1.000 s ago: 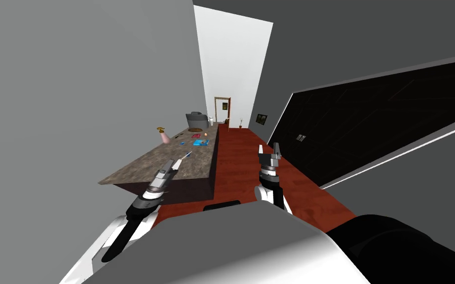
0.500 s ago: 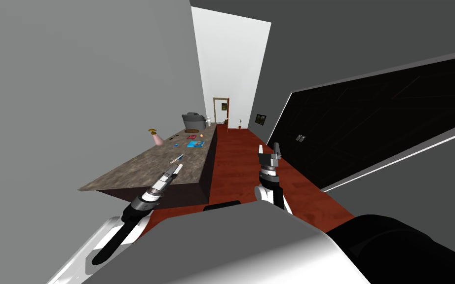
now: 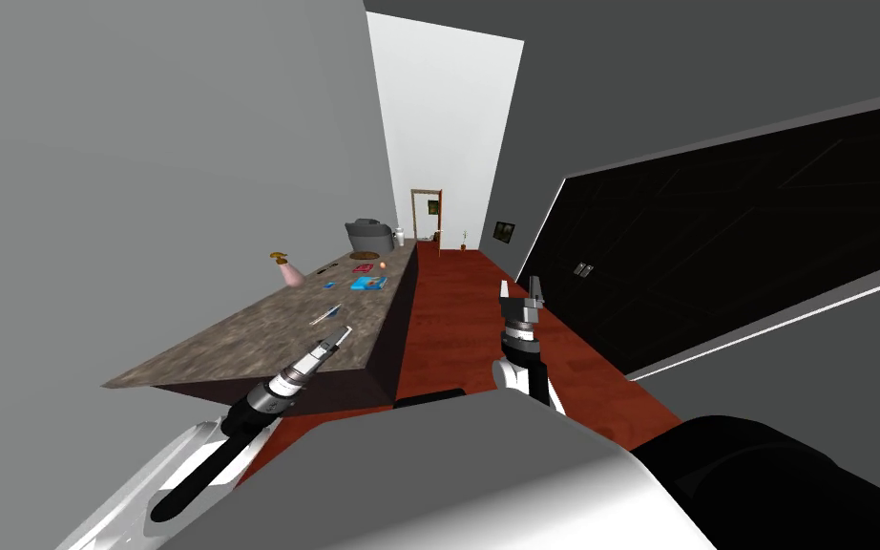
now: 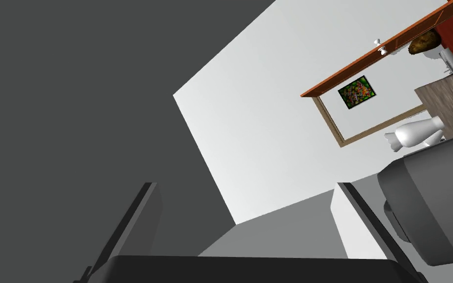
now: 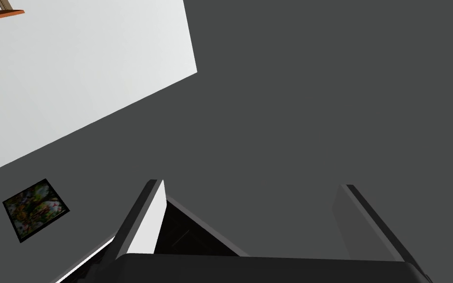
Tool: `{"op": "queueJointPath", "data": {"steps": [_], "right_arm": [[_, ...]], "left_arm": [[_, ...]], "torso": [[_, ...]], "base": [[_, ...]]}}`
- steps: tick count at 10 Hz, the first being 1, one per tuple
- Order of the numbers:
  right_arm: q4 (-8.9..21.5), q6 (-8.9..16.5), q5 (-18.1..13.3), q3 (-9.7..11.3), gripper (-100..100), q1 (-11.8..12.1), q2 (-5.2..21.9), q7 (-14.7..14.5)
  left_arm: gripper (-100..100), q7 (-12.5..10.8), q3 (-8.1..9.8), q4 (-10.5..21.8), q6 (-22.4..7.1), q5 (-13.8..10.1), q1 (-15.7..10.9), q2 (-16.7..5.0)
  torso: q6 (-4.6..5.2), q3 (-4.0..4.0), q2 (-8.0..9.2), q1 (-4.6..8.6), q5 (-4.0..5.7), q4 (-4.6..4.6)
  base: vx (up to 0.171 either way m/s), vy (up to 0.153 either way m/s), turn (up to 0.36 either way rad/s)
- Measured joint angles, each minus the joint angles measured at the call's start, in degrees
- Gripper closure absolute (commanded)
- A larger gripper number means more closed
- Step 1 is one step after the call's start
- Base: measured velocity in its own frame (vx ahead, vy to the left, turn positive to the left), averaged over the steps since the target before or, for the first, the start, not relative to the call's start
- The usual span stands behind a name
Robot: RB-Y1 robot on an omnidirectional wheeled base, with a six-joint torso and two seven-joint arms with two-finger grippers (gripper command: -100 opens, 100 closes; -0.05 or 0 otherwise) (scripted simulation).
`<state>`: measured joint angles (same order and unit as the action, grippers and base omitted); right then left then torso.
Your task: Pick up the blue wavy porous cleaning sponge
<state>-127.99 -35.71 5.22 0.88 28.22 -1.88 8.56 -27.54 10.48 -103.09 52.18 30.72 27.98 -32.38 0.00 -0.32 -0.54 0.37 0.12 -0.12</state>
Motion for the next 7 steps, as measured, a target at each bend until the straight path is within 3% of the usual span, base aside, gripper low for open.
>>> {"op": "queueJointPath", "data": {"steps": [7], "right_arm": [[0.0, 0.0, 0.0, 0.0, 0, 0.0, 0.0, 0.0]], "left_arm": [[-100, -5.9, 2.19, 8.7, 3.4, 10.5, -0.1, -9.1]], "torso": [[0.00, -0.10, -0.19, -0.17, -0.04, -0.03]], "base": [[0.166, -0.088, 0.020]]}}
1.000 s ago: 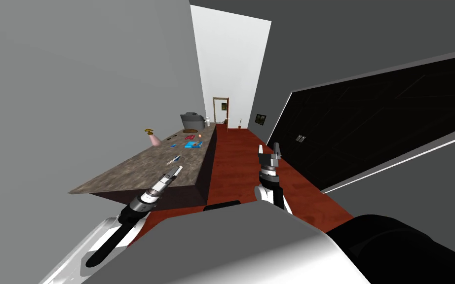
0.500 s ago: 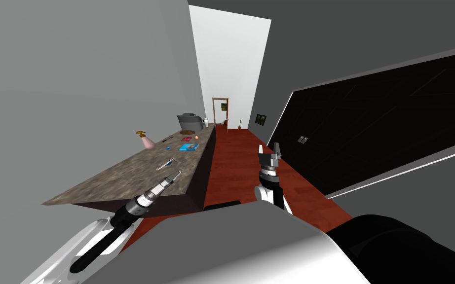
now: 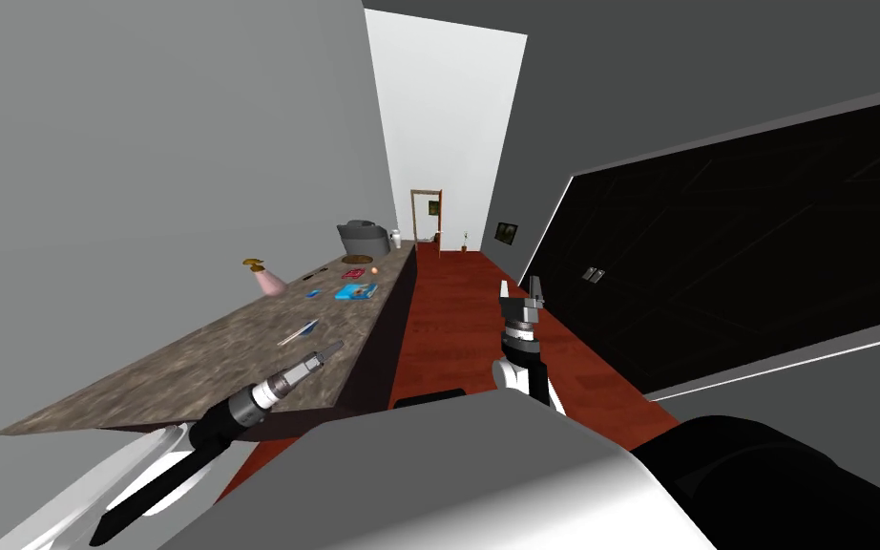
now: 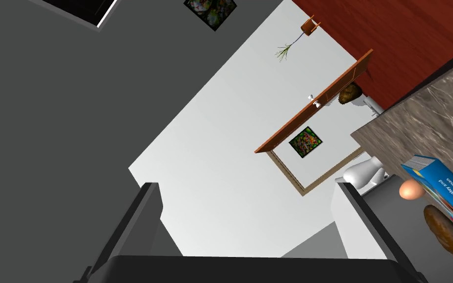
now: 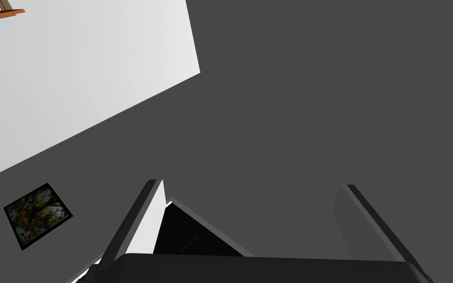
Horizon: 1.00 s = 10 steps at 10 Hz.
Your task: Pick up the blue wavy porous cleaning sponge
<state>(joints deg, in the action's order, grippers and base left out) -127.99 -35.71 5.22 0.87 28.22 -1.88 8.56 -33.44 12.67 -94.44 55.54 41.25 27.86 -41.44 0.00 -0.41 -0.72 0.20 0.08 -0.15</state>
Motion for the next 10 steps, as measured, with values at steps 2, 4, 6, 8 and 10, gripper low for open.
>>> {"op": "queueJointPath", "data": {"steps": [2, 4, 6, 8, 10], "right_arm": [[0.0, 0.0, 0.0, 0.0, 0, 0.0, 0.0, 0.0], [0.0, 0.0, 0.0, 0.0, 0, 0.0, 0.0, 0.0], [0.0, 0.0, 0.0, 0.0, 0, 0.0, 0.0, 0.0], [0.0, 0.0, 0.0, 0.0, 0, 0.0, 0.0, 0.0], [0.0, 0.0, 0.0, 0.0, 0, 0.0, 0.0, 0.0]], "left_arm": [[-100, -1.0, 0.14, 4.9, 1.7, 2.9, -1.1, -2.5], [-100, -2.7, 1.21, 7.2, 2.6, 5.6, -0.4, -5.4], [-100, -4.2, 1.75, 9.6, 3.5, 8.4, -0.2, -8.0], [-100, -5.5, 2.20, 12.4, 4.3, 11.1, -0.2, -10.7], [-100, -6.6, 2.44, 16.1, 5.5, 13.7, -0.9, -13.5]], "torso": [[0.00, -0.04, -0.06, -0.08, -0.02, -0.02], [0.00, -0.16, -0.27, -0.12, -0.02, -0.06], [0.00, -0.12, -0.19, -0.16, -0.03, -0.05], [-0.01, -0.04, -0.06, -0.25, -0.05, -0.02], [0.00, -0.07, -0.12, -0.36, -0.07, -0.03]], "base": [[0.193, -0.051, 0.025], [0.245, -0.043, 0.025], [0.198, -0.036, 0.025], [0.184, -0.017, 0.030], [0.211, 0.002, 0.026]]}}
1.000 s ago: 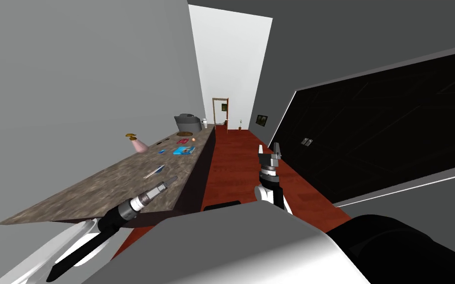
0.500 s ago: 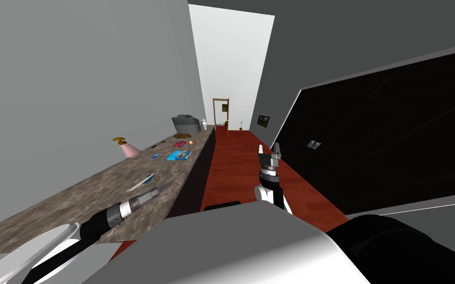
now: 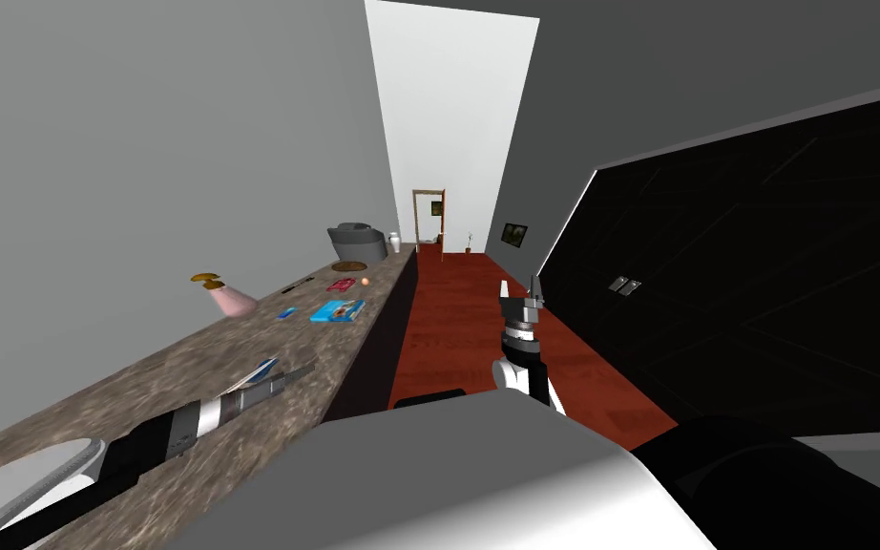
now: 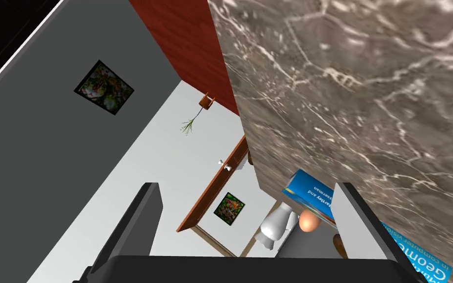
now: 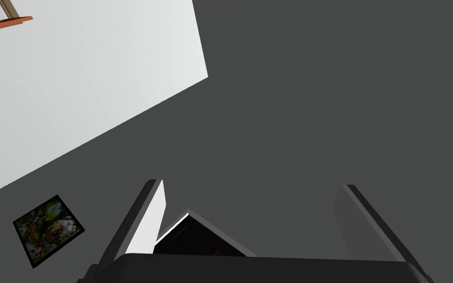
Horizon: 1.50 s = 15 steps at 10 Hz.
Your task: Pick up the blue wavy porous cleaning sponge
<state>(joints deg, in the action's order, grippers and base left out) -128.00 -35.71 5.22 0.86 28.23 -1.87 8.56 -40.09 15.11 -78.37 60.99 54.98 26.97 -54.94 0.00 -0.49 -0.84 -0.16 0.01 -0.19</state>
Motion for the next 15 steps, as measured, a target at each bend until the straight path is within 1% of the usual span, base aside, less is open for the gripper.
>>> {"op": "queueJointPath", "data": {"steps": [1, 2, 3, 4, 5, 6, 7, 8, 9, 10, 11, 12, 13, 14, 15], "right_arm": [[0.0, 0.0, 0.0, 0.0, 0, 0.0, 0.0, 0.0], [0.0, 0.0, 0.0, 0.0, 0, 0.0, 0.0, 0.0], [0.0, 0.0, 0.0, 0.0, 0, 0.0, 0.0, 0.0], [0.0, 0.0, 0.0, 0.0, 0, 0.0, 0.0, 0.0], [0.0, 0.0, 0.0, 0.0, 0, 0.0, 0.0, 0.0], [0.0, 0.0, 0.0, 0.0, 0, 0.0, 0.0, 0.0], [0.0, 0.0, 0.0, 0.0, 0, 0.0, 0.0, 0.0], [0.0, 0.0, 0.0, 0.0, 0, 0.0, 0.0, 0.0], [0.0, 0.0, 0.0, 0.0, 0, 0.0, 0.0, 0.0], [0.0, 0.0, 0.0, 0.0, 0, 0.0, 0.0, 0.0], [0.0, 0.0, 0.0, 0.0, 0, 0.0, 0.0, 0.0], [0.0, 0.0, 0.0, 0.0, 0, 0.0, 0.0, 0.0], [0.0, 0.0, 0.0, 0.0, 0, 0.0, 0.0, 0.0], [0.0, 0.0, 0.0, 0.0, 0, 0.0, 0.0, 0.0], [0.0, 0.0, 0.0, 0.0, 0, 0.0, 0.0, 0.0]], "left_arm": [[-100, -0.5, 0.02, 0.7, 0.2, 1.2, 0.2, -0.8], [-100, -1.2, -0.11, 3.1, 0.5, 2.9, -0.4, -2.4], [-100, -2.9, 0.48, 3.8, 0.6, 4.7, 0.7, -4.2], [-100, -3.8, 0.33, 5.6, 1.0, 6.0, 0.1, -5.8], [-100, -4.1, 0.24, 7.5, 1.4, 7.8, 0.0, -7.3], [-100, -4.9, 0.88, 9.2, 2.2, 9.4, 0.8, -9.4], [-100, -5.1, 0.75, 11.3, 2.6, 10.5, 0.6, -10.2], [-100, -5.5, 0.58, 12.8, 2.7, 12.1, 1.1, -11.3], [-100, -6.6, 0.23, 15.0, 3.1, 13.8, 0.6, -13.2], [-100, -7.5, 0.60, 15.5, 3.1, 14.6, 1.6, -14.1], [-100, -7.6, -0.08, 17.7, 3.2, 16.1, 1.1, -14.8], [-100, -7.7, -1.15, 21.4, 4.0, 17.6, -0.3, -16.2], [-100, -8.6, -0.76, 20.9, 3.9, 18.3, 1.3, -16.7], [-100, -8.8, -0.86, 22.5, 4.1, 19.0, 1.8, -17.3], [-100, -8.7, -1.64, 25.4, 5.0, 20.0, 1.3, -18.3]], "torso": [[0.01, 0.00, 0.02, 0.06, -0.01, -0.01], [0.00, -0.07, -0.12, -0.01, -0.01, -0.03], [0.00, -0.16, -0.27, -0.11, -0.03, -0.07], [0.03, -0.11, -0.15, 0.08, -0.01, -0.05], [0.00, -0.10, -0.15, 0.20, 0.03, -0.04], [-0.01, -0.18, -0.30, 0.11, 0.03, -0.07], [0.02, -0.08, -0.09, 0.03, -0.02, -0.05], [-0.02, -0.04, -0.03, -0.16, -0.05, -0.03], [-0.03, -0.11, -0.16, -0.34, -0.07, -0.05], [0.00, -0.05, -0.04, -0.32, -0.09, -0.04], [-0.02, 0.02, 0.08, -0.25, -0.08, -0.01], [-0.03, 0.03, 0.09, -0.20, -0.06, 0.00], [-0.02, 0.11, 0.25, -0.18, -0.06, 0.03], [-0.04, 0.18, 0.35, -0.16, -0.05, 0.06], [-0.04, 0.17, 0.33, -0.18, -0.05, 0.05]], "base": [[0.251, 0.011, 0.056], [0.303, 0.043, 0.062], [0.235, -0.026, 0.016], [0.247, -0.058, 0.041], [0.310, -0.016, 0.095], [0.220, -0.001, 0.034], [0.202, 0.011, 0.033], [0.255, 0.041, 0.117], [0.203, 0.020, 0.022], [0.168, -0.010, 0.034], [0.177, -0.021, 0.091], [0.132, -0.020, 0.042], [0.108, -0.029, 0.056], [0.129, -0.023, 0.098], [0.092, -0.011, 0.045]]}}
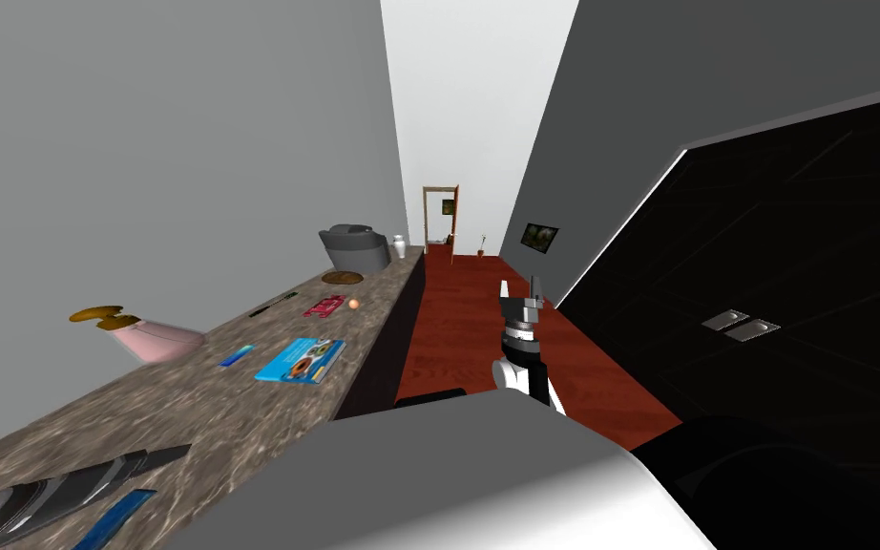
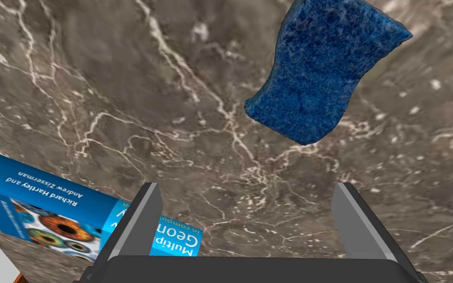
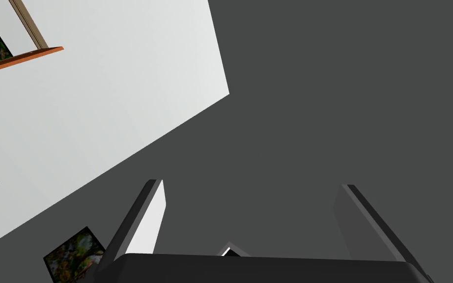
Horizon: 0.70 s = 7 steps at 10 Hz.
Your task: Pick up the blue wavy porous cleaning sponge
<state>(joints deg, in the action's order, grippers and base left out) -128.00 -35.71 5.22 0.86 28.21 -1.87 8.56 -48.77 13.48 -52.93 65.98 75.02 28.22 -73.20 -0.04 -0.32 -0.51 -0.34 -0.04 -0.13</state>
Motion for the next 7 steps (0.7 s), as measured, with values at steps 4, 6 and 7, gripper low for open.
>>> {"op": "queueJointPath", "data": {"steps": [4, 6, 7], "right_arm": [[0.0, 0.0, 0.0, 0.0, 0, 0.0, 0.0, 0.0], [0.0, 0.0, 0.0, 0.0, 0, 0.0, 0.0, 0.0], [0.0, 0.0, 0.0, 0.0, 0, 0.0, 0.0, 0.0]], "left_arm": [[0, -1.6, -1.06, 0.8, -0.5, 2.1, 2.1, 0.0], [-100, -1.3, -1.80, 0.3, -1.2, 1.1, 2.7, -0.2], [-100, -0.9, -2.83, 0.2, -2.0, 0.2, 2.9, -0.4]], "torso": [[0.03, 0.23, 0.41, -0.05, -0.02, 0.09], [0.01, 0.23, 0.40, -0.08, -0.03, 0.09], [0.02, 0.19, 0.34, -0.09, -0.03, 0.08]], "base": [[0.024, -0.012, 0.039], [0.041, -0.003, 0.051], [0.061, 0.008, 0.050]]}}
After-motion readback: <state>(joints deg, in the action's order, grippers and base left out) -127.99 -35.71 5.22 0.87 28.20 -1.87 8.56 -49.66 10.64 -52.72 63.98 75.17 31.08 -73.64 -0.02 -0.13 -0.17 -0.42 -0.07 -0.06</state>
